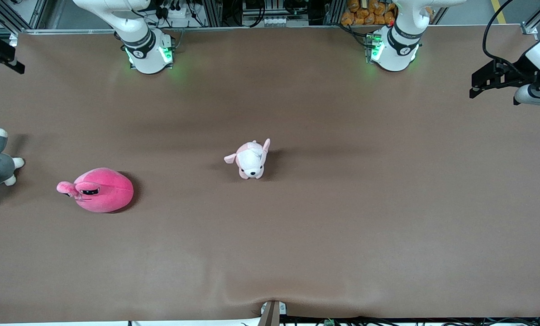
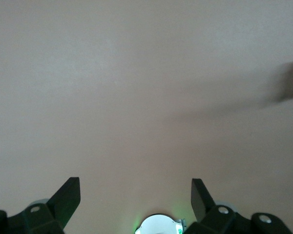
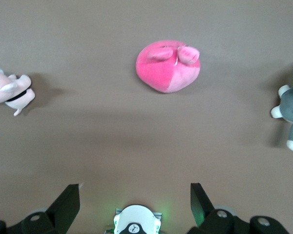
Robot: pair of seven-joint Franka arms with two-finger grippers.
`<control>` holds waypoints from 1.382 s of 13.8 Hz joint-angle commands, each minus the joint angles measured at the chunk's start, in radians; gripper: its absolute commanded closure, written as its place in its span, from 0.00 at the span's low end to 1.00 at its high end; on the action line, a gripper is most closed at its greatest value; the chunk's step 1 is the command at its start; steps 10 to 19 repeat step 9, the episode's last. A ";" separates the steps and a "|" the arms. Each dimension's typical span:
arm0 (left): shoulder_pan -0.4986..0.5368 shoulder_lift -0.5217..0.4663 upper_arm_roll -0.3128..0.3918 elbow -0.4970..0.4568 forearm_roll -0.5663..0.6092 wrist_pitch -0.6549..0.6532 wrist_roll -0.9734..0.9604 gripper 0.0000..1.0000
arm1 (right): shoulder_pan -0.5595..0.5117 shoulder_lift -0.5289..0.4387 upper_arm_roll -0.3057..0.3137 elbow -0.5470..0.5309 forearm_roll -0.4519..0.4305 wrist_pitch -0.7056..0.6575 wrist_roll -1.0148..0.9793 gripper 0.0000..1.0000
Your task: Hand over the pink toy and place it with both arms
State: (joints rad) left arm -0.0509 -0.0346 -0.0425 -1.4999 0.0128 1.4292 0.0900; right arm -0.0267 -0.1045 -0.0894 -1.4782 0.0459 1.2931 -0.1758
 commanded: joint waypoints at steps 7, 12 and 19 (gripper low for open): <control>0.002 -0.004 0.000 0.006 -0.007 0.000 0.011 0.00 | 0.037 0.074 -0.001 0.115 -0.031 -0.054 0.027 0.00; 0.000 -0.004 0.000 0.007 -0.005 0.000 0.011 0.00 | 0.037 0.074 -0.001 0.113 -0.072 -0.055 0.027 0.00; 0.000 -0.004 0.000 0.007 -0.005 0.000 0.011 0.00 | 0.037 0.074 -0.001 0.113 -0.072 -0.055 0.027 0.00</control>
